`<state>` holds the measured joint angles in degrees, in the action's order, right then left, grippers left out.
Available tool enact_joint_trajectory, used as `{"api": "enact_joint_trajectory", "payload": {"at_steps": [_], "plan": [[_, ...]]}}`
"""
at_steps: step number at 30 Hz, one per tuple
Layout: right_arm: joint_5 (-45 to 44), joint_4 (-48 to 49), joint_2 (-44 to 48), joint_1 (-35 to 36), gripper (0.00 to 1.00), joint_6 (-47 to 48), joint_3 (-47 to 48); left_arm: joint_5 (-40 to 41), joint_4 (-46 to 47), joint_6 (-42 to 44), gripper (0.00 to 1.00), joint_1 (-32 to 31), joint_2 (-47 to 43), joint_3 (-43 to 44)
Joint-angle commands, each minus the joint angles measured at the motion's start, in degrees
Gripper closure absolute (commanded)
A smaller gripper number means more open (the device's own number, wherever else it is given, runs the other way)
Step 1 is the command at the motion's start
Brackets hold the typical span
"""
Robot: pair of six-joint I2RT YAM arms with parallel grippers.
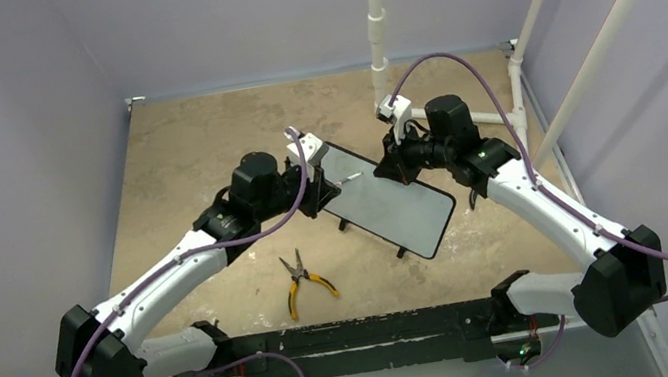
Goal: Write a sentence on the whiteboard
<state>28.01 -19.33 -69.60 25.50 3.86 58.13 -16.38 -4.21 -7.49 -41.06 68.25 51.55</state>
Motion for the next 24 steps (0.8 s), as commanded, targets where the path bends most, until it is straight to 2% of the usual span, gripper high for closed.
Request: {"api": "enact_joint_trajectory", "payload": {"at_steps": [1,14,24], "plan": [[0.9,0.9,1.0,0.3,1.0,-0.1,0.2,0.9,2.7,0.2,1.0,-0.1,0.7,2.7],[1.0,0.8,0.7,0.3,1.0,-0.1,0.1,-2.7,3.2,-0.1,1.0,-0.1,1.7,1.2],[0.9,0.9,0.7,0.2,1.0,-0.1,0.1,-0.1,0.4,0.1,1.0,-0.1,1.6,-0.3]]}}
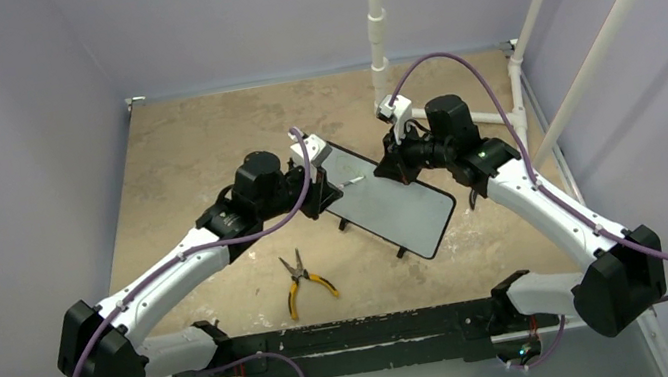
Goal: Write a sentence on the whiteboard
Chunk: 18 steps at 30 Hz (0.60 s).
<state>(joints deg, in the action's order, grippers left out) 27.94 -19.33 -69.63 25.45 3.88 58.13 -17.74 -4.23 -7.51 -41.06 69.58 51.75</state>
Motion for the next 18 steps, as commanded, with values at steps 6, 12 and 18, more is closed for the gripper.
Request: {"api": "enact_joint_trajectory", "payload": {"at_steps": [6,12,18], "plan": [[1.1,0.8,0.7,0.3,1.0,-0.2,0.1,1.2,-0.2,-0.1,1.0,-0.1,1.0,-0.7],[1.0,0.9,0.8,0.3,1.0,-0.2,0.1,0.8,-0.1,-0.1,1.0,-0.1,1.3,-0.6],[1.0,0.9,0.8,0.3,1.0,-0.2,0.1,0.3,2.1,-0.4,1.0,-0.1,0.0,-0.6]]}}
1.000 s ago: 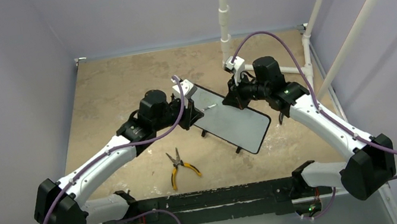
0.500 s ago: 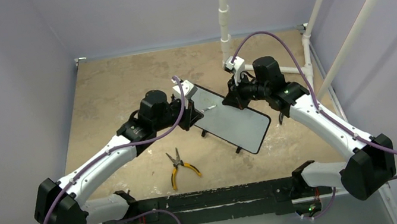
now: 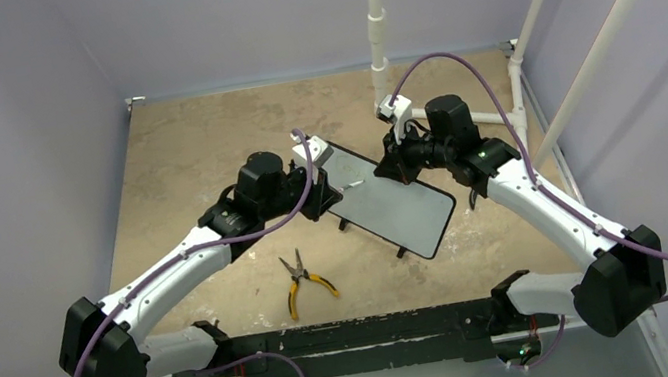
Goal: Write a sentence on the whiteboard
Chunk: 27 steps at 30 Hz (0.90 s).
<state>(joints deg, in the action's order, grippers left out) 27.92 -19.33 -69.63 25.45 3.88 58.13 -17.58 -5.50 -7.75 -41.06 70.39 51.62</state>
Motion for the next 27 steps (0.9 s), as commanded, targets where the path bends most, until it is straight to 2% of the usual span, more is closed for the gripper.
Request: {"api": "enact_joint_trajectory", "payload": {"at_steps": [1,11,27], "plan": [[1.0,1.0,0.8,0.3,1.0,-0.2,0.1,0.1,3.7,-0.2,1.0,-0.1,-1.0,-0.4],[1.0,1.0,0.9,0.3,1.0,-0.3,0.0,0.8,6.6,-0.5,1.0,-0.1,-2.8,-0.4],[0.8,1.0,0.8,0.3,1.0,-0.4,-0.1,-5.9,8.0,-1.4,1.0,-0.1,-0.6,-1.1]]}}
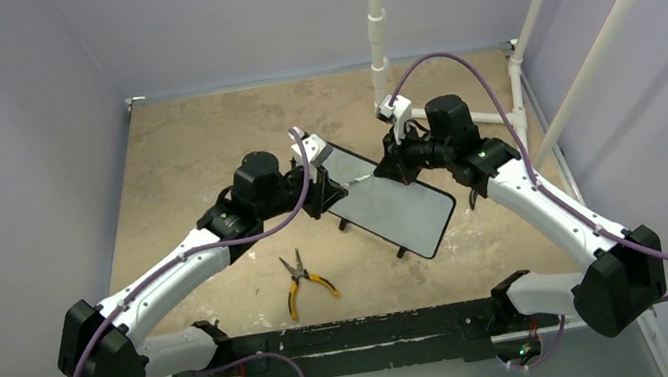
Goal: Write a sentence on the whiteboard
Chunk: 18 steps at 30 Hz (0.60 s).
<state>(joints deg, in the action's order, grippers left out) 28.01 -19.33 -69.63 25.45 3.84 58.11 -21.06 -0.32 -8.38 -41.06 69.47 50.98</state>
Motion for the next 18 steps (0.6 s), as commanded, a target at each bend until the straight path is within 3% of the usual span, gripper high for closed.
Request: {"api": "enact_joint_trajectory", "payload": {"at_steps": [1,18], "plan": [[0.7,1.0,0.8,0.3,1.0,-0.3,-0.1,-2.4,2.7,-0.8,1.0,-0.1,0.3,-0.6],[0.7,1.1,1.2,0.3,1.0,-0.3,0.0,-0.3,1.6,-1.0,1.0,-0.1,-3.8,-3.1]]}}
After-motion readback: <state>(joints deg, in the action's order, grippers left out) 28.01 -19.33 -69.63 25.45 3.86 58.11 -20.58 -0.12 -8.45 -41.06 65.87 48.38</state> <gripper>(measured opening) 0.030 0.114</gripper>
